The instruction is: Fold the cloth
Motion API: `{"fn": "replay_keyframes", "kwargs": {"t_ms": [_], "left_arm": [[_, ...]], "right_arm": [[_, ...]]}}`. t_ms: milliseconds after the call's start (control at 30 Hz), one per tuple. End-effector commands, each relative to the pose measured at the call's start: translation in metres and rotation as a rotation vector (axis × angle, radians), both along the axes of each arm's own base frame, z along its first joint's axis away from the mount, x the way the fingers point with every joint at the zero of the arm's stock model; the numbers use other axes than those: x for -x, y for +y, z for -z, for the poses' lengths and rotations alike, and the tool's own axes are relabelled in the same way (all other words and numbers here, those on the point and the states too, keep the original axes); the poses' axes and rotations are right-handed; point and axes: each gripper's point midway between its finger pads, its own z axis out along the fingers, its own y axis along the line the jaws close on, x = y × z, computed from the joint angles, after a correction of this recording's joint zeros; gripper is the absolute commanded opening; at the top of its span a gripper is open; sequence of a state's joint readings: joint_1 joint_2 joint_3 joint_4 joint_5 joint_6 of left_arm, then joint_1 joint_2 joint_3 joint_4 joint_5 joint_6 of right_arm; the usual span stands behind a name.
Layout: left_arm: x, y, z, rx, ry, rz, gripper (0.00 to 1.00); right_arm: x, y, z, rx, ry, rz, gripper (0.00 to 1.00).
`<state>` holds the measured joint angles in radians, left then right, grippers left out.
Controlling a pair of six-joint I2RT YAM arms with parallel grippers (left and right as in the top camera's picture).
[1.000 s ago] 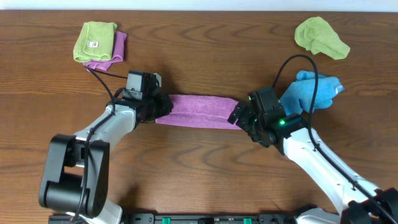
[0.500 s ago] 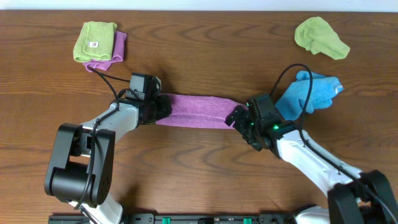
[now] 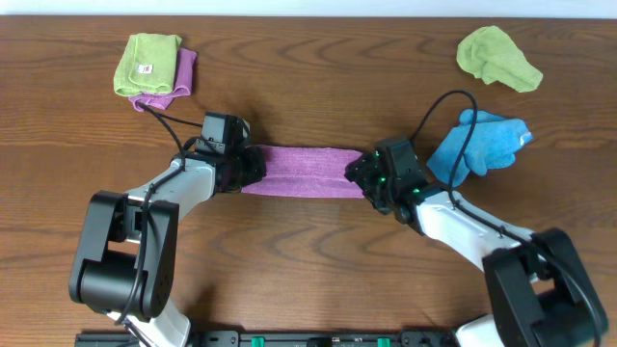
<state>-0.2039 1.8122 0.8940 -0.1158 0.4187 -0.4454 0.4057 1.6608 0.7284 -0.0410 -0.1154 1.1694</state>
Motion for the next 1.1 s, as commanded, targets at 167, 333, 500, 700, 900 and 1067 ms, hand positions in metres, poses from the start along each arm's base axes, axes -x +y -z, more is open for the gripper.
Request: {"fn": "replay_keyframes", "kwargs": {"t_ms": [167, 333, 500, 700, 900, 1067], "left_arm": [[0.007, 0.007, 0.012, -0.042, 0.051, -0.014, 0.06], [0.008, 0.006, 0.011, -0.034, 0.054, -0.012, 0.06], [0.009, 0.003, 0.01, -0.014, 0.061, -0.009, 0.06], [0.009, 0.002, 0.01, -0.009, 0.062, -0.008, 0.06], [0.009, 0.002, 0.009, -0.003, 0.07, -0.023, 0.06], [0.009, 0.002, 0.009, -0.002, 0.07, -0.023, 0.06]], "right_arm": [[0.004, -0.019, 0.038, 0.113, 0.037, 0.021, 0.15], [-0.01, -0.01, 0.026, 0.125, -0.062, -0.072, 0.01], [-0.019, 0.007, -0.008, 0.116, -0.168, -0.156, 0.01], [-0.022, 0.026, -0.057, 0.098, -0.288, -0.218, 0.02], [-0.02, 0.055, -0.091, 0.106, -0.357, -0.32, 0.02], [-0.026, 0.081, -0.121, 0.127, -0.449, -0.385, 0.02]]}}
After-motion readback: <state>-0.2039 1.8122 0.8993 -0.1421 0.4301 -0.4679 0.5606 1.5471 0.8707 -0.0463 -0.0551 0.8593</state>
